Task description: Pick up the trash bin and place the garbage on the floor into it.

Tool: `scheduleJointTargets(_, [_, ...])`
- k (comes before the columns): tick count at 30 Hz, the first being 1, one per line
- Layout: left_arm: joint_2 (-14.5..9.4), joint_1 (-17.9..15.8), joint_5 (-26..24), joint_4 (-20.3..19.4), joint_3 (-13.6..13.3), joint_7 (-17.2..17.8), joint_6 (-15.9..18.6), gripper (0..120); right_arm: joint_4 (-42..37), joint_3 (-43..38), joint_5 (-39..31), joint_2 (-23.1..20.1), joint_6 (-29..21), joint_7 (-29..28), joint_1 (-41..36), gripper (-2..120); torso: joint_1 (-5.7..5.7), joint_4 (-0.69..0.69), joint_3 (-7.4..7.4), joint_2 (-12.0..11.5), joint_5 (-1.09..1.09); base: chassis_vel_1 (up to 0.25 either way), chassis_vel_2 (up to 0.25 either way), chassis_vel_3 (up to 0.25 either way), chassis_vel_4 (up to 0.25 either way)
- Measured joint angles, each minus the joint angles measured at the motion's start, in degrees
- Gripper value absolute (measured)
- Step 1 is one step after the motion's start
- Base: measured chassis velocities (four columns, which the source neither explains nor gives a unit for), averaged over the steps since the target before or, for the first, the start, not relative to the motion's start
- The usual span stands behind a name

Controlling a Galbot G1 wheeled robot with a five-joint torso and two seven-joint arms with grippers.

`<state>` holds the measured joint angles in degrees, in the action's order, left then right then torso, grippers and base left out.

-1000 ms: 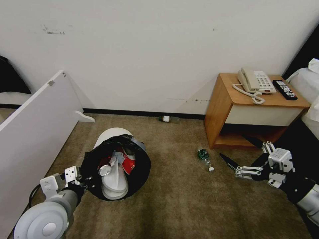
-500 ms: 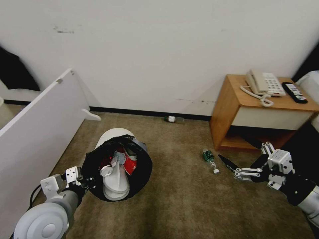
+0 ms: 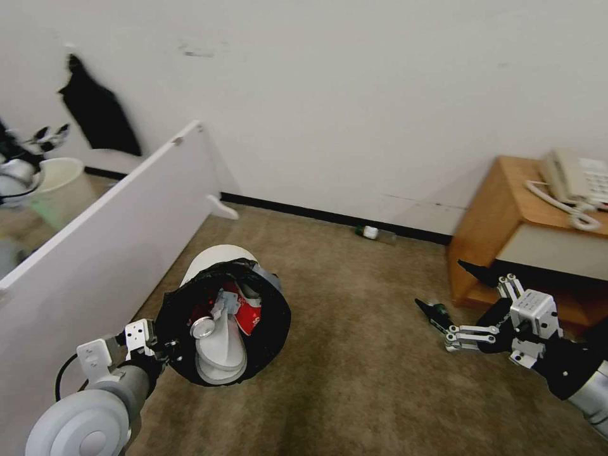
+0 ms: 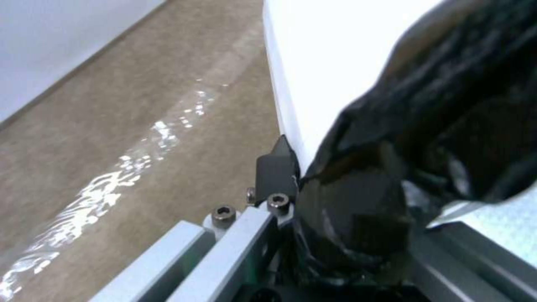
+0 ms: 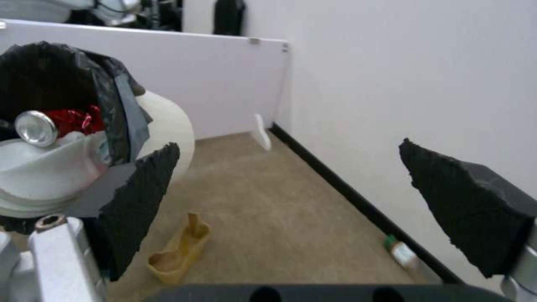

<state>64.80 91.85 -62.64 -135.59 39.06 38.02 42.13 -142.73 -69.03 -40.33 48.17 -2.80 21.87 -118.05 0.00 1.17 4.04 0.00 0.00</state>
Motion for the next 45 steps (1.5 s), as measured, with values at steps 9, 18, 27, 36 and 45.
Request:
scheduleJointTargets(9, [0.04, -0.26, 0.38, 0.00, -0.56, -0.01, 0.00, 0, -0.37, -0.59, 0.11, 0.40, 0.23, 0.09, -0.30, 100, 0.00, 0.08, 0.00, 0.00, 0.00, 0.020, 0.025, 0.020, 0.020])
scheduleJointTargets(18, [-0.19, -0.74, 0.34, 0.17, -0.58, 0.01, 0.00, 0, -0.42, -0.56, 0.37, 0.81, 0.91, 0.19, -0.27, 100, 0.00, 0.05, 0.00, 0.00, 0.00, 0.000, 0.000, 0.000, 0.000])
scheduleJointTargets(27, [-0.46, -1.45, 0.33, 0.78, -0.91, 0.01, 0.00, 0, -0.08, -0.59, 0.30, 0.83, 1.16, 0.32, -0.07, 100, 0.00, 0.04, 0.00, 0.00, 0.00, 0.000, 0.000, 0.000, 0.000])
scheduleJointTargets(36, [-0.62, -2.20, 0.34, 1.40, -1.73, 0.03, 0.00, 0, -0.08, -0.54, 0.59, 1.60, 1.30, 0.62, -0.11, 100, 0.00, 0.04, 0.00, 0.00, 0.00, 0.000, 0.000, 0.000, 0.000])
scheduleJointTargets(45, [-0.66, -2.29, -0.66, 1.58, -1.96, 0.64, 0.00, 0, -0.35, -0.42, 0.76, 0.96, 1.20, 1.12, -0.81, 100, 0.00, 0.05, 0.00, 0.00, 0.00, 0.000, 0.000, 0.000, 0.000])
